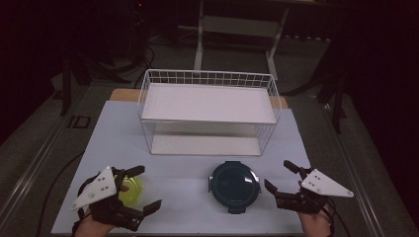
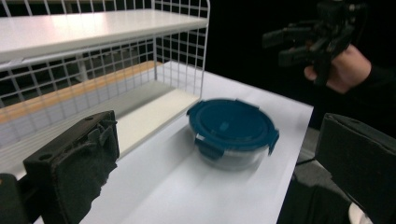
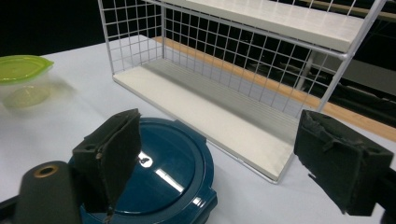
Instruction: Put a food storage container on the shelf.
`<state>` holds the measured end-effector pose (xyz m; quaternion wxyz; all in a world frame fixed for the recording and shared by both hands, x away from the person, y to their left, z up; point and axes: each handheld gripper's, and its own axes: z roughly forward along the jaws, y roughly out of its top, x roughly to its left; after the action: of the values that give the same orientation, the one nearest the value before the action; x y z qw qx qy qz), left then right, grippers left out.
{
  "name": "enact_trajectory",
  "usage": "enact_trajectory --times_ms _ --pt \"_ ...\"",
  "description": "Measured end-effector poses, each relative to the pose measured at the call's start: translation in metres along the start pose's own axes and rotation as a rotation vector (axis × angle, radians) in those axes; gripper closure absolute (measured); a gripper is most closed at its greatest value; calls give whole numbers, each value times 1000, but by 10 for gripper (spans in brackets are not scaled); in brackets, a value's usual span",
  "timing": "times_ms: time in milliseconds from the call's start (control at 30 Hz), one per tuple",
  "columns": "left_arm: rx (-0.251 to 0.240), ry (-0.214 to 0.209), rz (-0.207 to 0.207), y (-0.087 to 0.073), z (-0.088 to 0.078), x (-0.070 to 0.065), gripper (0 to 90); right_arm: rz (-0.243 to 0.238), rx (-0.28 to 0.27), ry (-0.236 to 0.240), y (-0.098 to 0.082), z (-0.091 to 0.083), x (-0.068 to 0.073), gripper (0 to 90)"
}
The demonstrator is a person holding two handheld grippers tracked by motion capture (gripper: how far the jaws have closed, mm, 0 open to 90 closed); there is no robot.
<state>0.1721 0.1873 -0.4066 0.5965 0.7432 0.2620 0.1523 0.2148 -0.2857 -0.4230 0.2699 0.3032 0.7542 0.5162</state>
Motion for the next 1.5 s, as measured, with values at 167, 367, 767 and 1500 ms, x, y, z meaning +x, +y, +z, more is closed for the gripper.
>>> enact_trajectory --times_ms 167,367,767,1500 --pt "21 -17 11 9 15 -1 0 -47 -38 -31 3 -2 4 163" --pt "58 -52 4 16 42 -7 0 -80 -28 -27 4 1 6 197" --pt "155 -99 -137 4 98 -4 0 55 68 58 -5 17 0 207" --pt "280 -157 -439 -30 165 15 0 325 293 162 -20 45 -24 99"
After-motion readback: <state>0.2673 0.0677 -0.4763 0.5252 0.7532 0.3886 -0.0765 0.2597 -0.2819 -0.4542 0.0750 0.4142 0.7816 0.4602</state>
